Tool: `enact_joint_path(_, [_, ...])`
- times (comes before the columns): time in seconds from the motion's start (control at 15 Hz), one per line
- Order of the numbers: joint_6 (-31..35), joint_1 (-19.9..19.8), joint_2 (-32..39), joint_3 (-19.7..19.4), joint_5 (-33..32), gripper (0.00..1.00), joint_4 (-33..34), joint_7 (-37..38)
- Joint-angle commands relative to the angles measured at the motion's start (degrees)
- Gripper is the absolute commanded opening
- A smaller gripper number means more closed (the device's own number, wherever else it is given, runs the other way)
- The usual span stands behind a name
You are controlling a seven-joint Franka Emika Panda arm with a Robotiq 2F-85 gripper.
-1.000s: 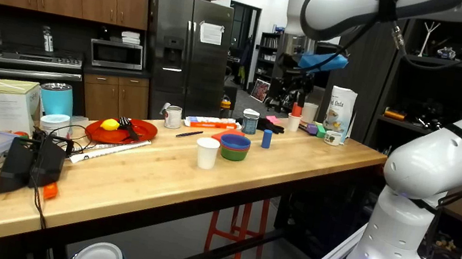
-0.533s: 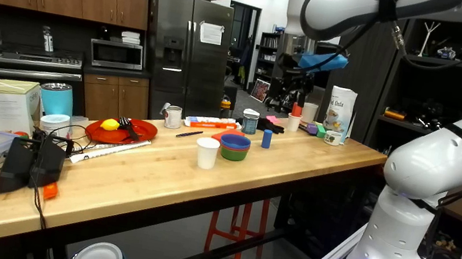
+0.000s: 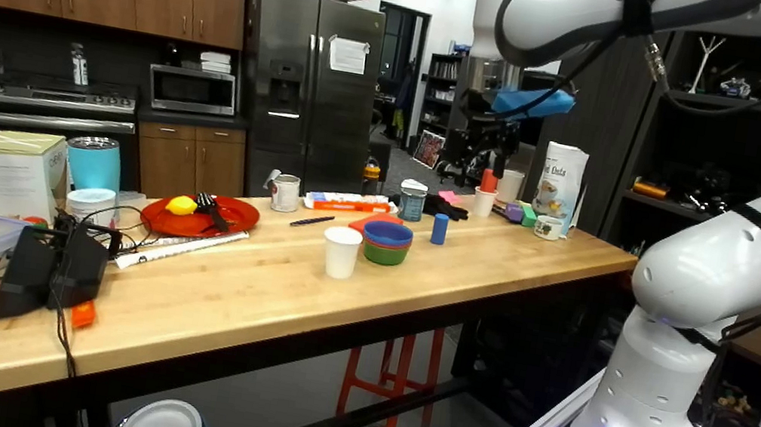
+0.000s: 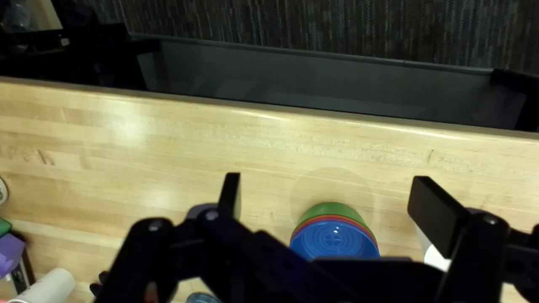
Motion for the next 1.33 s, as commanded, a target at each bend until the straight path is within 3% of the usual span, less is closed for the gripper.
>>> enact_joint_path(0.0, [-0.77,-1.9,-0.31,-1.57,-0.25,1.0,-0.49,4.48])
enact_joint_path(0.27, [2.09,-4.74,-2.03,-3.12,-0.48,1.0,-3.28,8.61])
enact_joint_path(0.8, [14.61,-9.79,-2.89,-5.61,-1.02,1.0,-9.6,11.99])
enact_joint_path(1.07, [18.41,-12.95,-4.73,-5.05,-3.52,1.0,-11.6,14.01])
enact_joint_path(1.27, [17.22,-14.92,-5.19,-3.6,-5.59,1.0,-11.63,18.32])
